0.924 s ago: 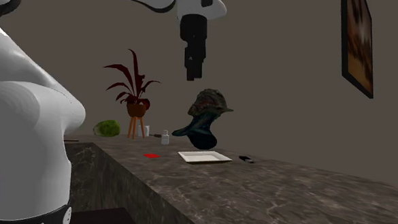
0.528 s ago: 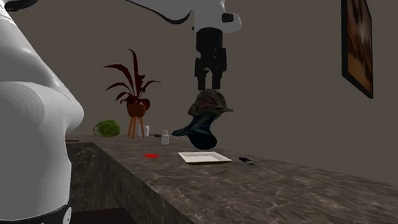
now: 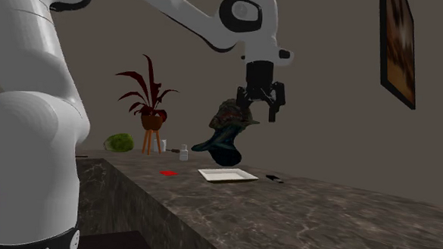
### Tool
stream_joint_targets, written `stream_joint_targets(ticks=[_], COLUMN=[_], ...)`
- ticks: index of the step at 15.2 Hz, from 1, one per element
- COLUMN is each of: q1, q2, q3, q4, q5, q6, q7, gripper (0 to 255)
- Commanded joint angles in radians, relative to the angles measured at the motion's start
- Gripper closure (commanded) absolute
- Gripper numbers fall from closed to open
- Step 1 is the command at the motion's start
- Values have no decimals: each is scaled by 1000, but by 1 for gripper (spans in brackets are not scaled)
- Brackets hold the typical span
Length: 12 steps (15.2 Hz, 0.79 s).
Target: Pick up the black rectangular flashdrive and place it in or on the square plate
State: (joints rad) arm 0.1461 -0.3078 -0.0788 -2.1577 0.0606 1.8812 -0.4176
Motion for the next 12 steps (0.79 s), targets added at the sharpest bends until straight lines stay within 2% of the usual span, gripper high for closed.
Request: stream_joint_targets(ticks=[1, 12], q1=[19, 95], q2=[77, 454], q3=[3, 64], q4=[43, 299], q5=[-6, -60], q6=[30, 134], q7=[-68, -374], gripper=[0, 0])
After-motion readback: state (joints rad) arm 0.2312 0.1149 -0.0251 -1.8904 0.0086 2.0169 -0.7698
